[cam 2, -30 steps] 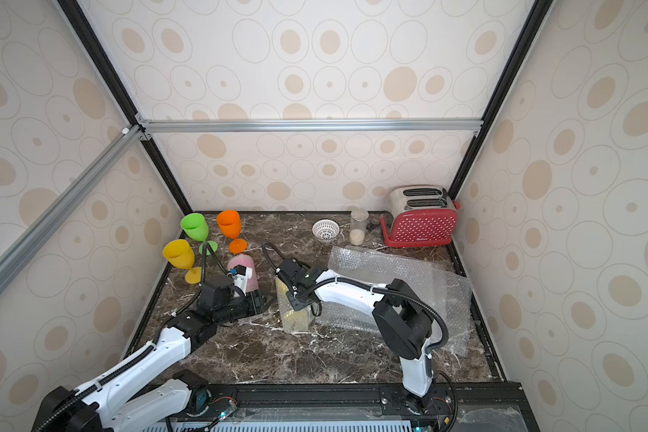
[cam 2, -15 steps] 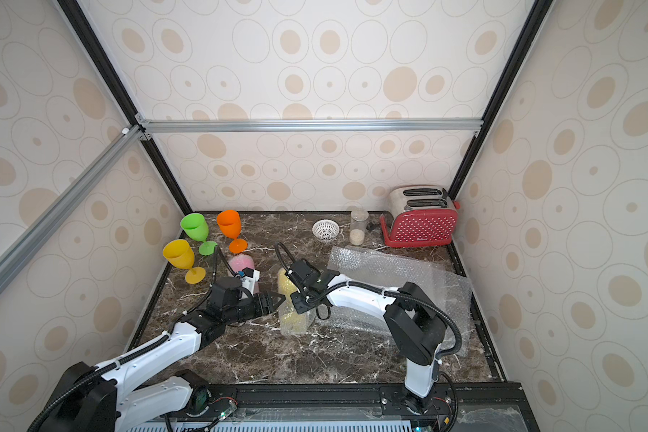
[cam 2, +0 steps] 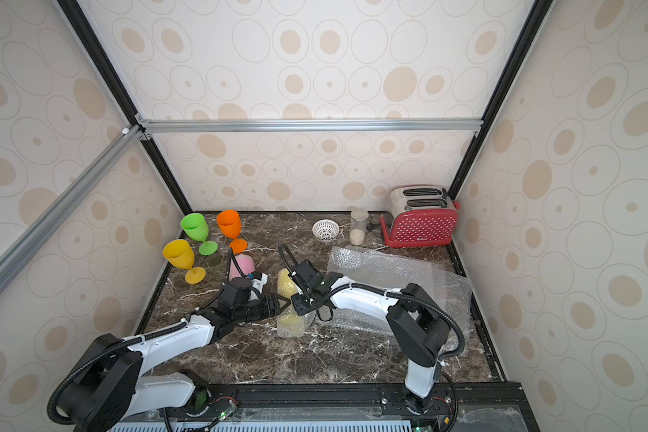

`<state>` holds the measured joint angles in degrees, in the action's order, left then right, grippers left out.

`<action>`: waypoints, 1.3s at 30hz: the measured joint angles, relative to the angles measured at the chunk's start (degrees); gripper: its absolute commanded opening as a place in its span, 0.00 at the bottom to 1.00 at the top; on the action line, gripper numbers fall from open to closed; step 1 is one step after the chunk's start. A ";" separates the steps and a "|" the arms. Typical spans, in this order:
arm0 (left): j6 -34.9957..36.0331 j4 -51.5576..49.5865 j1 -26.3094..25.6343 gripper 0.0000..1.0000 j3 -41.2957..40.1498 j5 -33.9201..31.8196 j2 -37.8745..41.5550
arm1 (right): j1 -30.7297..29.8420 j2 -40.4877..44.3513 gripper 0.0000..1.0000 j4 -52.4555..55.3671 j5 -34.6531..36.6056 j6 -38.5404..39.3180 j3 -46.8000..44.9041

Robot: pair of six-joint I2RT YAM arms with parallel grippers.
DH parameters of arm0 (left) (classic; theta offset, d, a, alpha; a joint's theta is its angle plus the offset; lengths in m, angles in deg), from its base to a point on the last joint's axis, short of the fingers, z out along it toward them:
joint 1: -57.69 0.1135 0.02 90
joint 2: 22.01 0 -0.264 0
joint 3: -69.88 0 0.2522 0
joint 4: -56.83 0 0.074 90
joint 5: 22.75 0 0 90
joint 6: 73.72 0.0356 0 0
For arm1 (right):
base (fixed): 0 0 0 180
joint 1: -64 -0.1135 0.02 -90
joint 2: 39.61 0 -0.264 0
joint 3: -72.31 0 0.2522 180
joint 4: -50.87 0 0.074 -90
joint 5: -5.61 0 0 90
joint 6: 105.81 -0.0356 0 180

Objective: Unpack wine glasses from bubble wrap
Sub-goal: Unwrap the bubble wrap at the center of the board.

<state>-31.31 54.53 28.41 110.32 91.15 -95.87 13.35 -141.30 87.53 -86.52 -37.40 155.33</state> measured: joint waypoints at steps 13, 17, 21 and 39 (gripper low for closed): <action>2.64 0.22 -1.14 0.14 1.73 -0.09 -2.82 | 0.00 0.83 0.21 -0.63 -0.28 -0.04 -1.62; 2.69 0.15 -1.33 0.08 1.73 -0.46 -2.78 | 0.00 1.49 0.22 -0.68 -0.22 -0.02 -2.01; 2.82 -0.31 -1.62 0.04 1.73 -1.05 -2.27 | 0.00 2.80 0.24 -0.39 0.92 0.00 -2.67; 4.07 -10.60 -6.01 0.00 5.81 -8.87 2.78 | 0.04 9.94 0.33 2.86 6.03 1.42 -3.34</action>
<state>-27.25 43.93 22.40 116.13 82.28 -93.10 13.40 -131.36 90.39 -80.49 -35.98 151.98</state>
